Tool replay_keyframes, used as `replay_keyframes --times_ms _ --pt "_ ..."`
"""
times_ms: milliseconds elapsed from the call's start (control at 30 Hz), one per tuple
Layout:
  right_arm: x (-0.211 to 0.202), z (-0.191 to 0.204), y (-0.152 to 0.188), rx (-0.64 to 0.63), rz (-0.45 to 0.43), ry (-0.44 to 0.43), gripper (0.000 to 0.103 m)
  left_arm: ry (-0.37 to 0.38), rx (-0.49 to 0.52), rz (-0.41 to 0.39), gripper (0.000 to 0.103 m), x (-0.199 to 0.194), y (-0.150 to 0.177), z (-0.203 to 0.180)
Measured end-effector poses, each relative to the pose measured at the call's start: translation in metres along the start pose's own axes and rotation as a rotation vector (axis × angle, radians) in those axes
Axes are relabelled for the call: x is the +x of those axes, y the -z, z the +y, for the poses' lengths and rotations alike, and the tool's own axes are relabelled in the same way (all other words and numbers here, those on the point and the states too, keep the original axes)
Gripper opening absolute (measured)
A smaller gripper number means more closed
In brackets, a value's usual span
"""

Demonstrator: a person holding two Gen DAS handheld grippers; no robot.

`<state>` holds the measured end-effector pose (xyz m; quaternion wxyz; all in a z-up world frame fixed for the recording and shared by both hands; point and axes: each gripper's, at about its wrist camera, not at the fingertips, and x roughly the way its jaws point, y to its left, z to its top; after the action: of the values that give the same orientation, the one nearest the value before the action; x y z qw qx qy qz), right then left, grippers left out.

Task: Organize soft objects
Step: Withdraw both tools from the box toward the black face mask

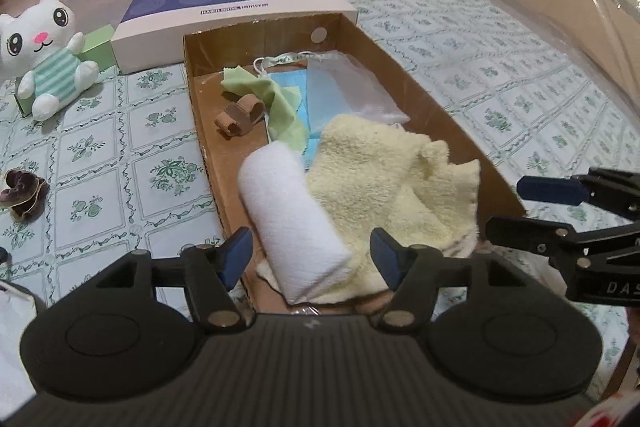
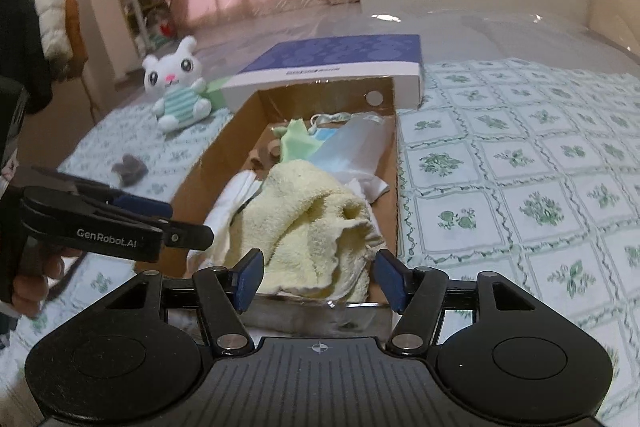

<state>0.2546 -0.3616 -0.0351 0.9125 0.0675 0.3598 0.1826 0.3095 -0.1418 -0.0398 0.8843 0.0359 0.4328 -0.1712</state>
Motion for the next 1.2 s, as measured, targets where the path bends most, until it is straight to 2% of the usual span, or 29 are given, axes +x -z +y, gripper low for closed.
replay_keyframes --times_ms 200,600,867,1200 --pt "-0.021 0.007 0.006 0.05 -0.034 0.006 0.062 0.012 -0.018 -0.039 0.062 -0.031 0.009 0.005" --pt "-0.052 0.041 0.014 0.087 -0.074 0.002 0.062 -0.016 -0.086 -0.09 0.062 -0.091 0.04 0.029" --pt "-0.055 0.086 0.026 0.052 -0.056 -0.077 0.062 -0.073 -0.153 -0.092 0.062 -0.129 0.079 0.061" --pt "-0.036 0.146 0.043 -0.036 0.011 -0.172 0.062 -0.165 -0.241 -0.069 0.062 -0.162 0.134 0.105"
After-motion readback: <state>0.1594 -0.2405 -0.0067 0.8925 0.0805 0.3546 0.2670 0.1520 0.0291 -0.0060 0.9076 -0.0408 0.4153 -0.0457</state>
